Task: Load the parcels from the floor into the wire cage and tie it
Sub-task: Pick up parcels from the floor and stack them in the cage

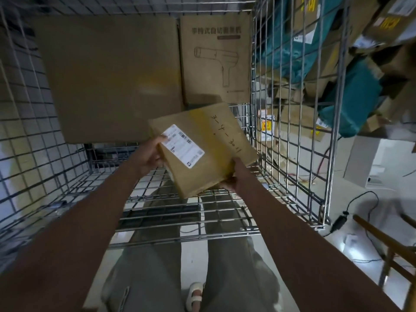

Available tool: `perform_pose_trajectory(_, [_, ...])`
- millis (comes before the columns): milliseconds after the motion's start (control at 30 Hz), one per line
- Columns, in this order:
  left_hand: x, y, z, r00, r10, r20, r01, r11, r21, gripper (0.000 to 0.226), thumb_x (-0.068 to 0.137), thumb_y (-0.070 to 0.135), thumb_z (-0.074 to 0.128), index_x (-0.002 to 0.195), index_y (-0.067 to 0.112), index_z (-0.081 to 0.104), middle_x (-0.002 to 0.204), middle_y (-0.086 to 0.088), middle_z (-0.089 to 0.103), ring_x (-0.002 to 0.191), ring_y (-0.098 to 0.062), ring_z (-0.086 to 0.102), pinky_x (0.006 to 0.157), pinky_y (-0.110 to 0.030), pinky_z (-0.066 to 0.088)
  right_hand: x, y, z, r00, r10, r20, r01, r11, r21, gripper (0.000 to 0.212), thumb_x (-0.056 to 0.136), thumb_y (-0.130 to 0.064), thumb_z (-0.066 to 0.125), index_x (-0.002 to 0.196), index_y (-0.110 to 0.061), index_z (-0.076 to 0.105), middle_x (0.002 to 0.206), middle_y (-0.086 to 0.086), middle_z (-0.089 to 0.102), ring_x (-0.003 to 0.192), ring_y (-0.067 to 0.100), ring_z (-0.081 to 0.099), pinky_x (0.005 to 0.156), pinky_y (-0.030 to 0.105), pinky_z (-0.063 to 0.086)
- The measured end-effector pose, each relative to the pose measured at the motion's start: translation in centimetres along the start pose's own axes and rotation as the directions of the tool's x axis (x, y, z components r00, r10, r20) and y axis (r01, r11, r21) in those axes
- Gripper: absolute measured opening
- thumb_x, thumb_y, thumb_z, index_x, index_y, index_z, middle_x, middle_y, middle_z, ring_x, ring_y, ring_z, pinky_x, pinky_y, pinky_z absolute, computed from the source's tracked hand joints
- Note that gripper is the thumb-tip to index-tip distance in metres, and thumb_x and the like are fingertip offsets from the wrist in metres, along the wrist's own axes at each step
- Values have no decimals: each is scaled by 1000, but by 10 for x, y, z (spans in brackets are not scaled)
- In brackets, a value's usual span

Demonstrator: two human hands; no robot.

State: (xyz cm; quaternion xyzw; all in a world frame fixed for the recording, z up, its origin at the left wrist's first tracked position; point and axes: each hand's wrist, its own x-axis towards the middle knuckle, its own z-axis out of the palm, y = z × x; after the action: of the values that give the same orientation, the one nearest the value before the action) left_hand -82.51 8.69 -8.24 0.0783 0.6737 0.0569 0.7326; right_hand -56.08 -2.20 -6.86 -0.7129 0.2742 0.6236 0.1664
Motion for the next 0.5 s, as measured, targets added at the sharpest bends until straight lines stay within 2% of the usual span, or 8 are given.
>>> perform_pose_trajectory(67, [4,14,-22,998,7,58,-9,999,42,28,99,26,61,123,11,60,119,-10,72,103,-23,71,83,-37,57,10,-1,8,998,-65,-18,66,993,94,67,88,-58,68,132,-12,47,119,14,63,101,32,66,83,49,61])
perform_pose_trajectory(133, [8,29,-33,997,8,82,-13,998,60,19,101,22,57,117,13,60,108,-7,75,100,-23,70,76,-35,59,23,2,15,986,-154,-65,164,967,193,76,79,-55,79,135,-14,48,121,13,65,105,33,67,83,52,61])
perform_pose_trajectory(200, [15,44,-35,998,50,49,-53,997,62,12,102,25,55,108,16,62,93,-1,77,89,-19,70,66,-31,59,31,4,20,974,-225,-39,227,934,275,72,80,-47,82,135,-13,50,123,14,67,108,34,68,82,50,62])
perform_pose_trajectory(267, [21,56,-26,993,114,-42,-112,992,61,20,100,38,60,103,19,66,89,1,77,88,-20,69,74,-35,56,30,5,26,967,-250,46,223,920,321,65,83,-43,80,134,-12,54,124,16,68,108,33,69,80,44,61])
perform_pose_trajectory(367, [33,60,-13,980,132,-151,-120,989,85,39,92,59,64,112,26,70,105,1,77,99,-23,70,87,-42,55,28,2,36,944,-314,106,260,901,348,56,87,-44,76,129,-11,59,119,13,72,103,30,73,79,40,61])
perform_pose_trajectory(500, [41,74,2,975,143,-168,-114,979,168,69,81,68,72,129,21,62,118,-2,72,105,-24,67,91,-43,52,25,-24,54,914,-387,125,299,847,439,66,84,-45,80,135,-9,56,124,14,70,104,31,73,89,47,59])
